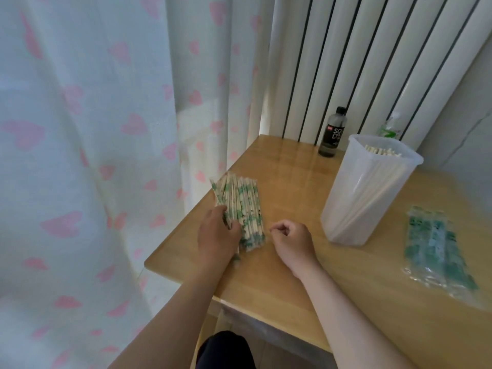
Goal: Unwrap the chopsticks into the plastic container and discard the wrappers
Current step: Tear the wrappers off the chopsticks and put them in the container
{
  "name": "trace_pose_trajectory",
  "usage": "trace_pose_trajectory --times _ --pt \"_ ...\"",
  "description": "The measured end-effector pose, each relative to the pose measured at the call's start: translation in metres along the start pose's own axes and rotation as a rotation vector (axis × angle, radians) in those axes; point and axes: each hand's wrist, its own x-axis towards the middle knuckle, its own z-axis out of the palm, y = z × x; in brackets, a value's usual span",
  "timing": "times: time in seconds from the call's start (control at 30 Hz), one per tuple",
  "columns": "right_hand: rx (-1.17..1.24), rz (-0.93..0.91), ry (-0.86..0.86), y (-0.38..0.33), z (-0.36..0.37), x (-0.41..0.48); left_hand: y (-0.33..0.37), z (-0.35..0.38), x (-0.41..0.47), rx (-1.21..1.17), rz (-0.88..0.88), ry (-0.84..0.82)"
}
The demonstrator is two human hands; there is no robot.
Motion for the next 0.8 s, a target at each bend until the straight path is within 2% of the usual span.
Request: trace_pose_trajectory --times 0.5,0.8 --pt "0.021 -0.018 -0.011 0.0018 -0.0015 -0.0029 0.0013 -0.0042 -0.0059 -0.057 -0.002 0.029" --pt "0.064 -0.011 -0.005 0.0037 -0.0011 -0.0014 0.0027 -0.0031 -0.0075 -0.073 0.03 0.101"
